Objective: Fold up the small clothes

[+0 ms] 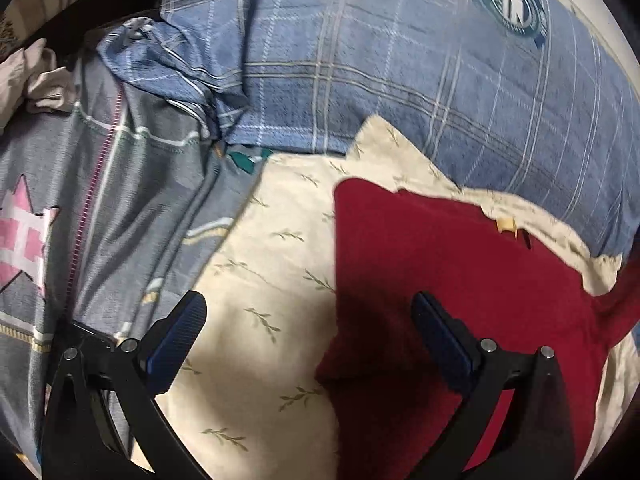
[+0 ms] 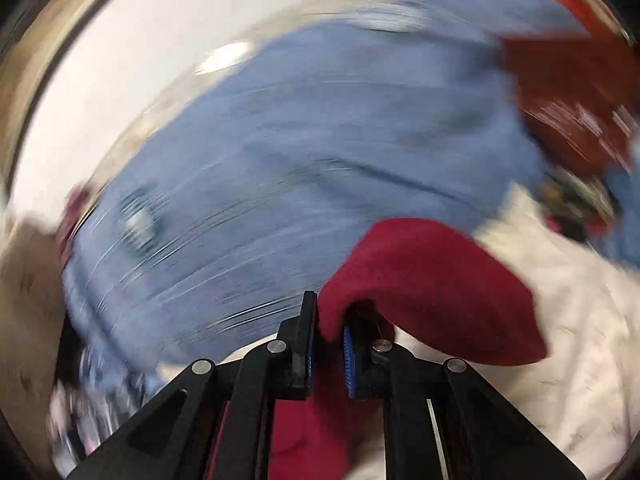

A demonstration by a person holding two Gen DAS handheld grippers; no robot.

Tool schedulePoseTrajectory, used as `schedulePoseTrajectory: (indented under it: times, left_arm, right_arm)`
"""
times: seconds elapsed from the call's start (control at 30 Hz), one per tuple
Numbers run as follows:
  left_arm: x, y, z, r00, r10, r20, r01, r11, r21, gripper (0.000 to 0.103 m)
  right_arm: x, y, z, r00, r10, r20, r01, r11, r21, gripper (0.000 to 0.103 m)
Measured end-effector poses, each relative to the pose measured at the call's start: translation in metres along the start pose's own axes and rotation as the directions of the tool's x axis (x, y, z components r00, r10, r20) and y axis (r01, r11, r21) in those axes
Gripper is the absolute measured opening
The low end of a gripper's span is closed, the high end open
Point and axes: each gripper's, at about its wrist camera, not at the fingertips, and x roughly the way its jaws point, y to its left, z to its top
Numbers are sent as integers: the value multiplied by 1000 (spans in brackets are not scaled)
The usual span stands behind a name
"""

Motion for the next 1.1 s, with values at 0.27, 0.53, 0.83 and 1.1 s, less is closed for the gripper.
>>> schedulePoseTrajectory:
  times: [0.27,0.53,0.83,1.1]
  left_arm:
    - [0,14,4,1000,-5,6,5,998,-55,103]
    - [-5,3,3,999,-44,2,44,999,-30,103]
    - [-4,15,9,1000,-19,5,19,998,-66,103]
    - [-6,35,16,999,-29,23,32,989,-145,103]
  right_arm:
    - [101,160,-147,899,34,-436,-243,868,-434,22]
    - [74,129,-141,926,38,-375,-177,922,-344,59]
    - [191,73,-96,876,131,-465,-107,991,78,75]
    - [156,163,-109,808,348,-475,-435,896,-84,30]
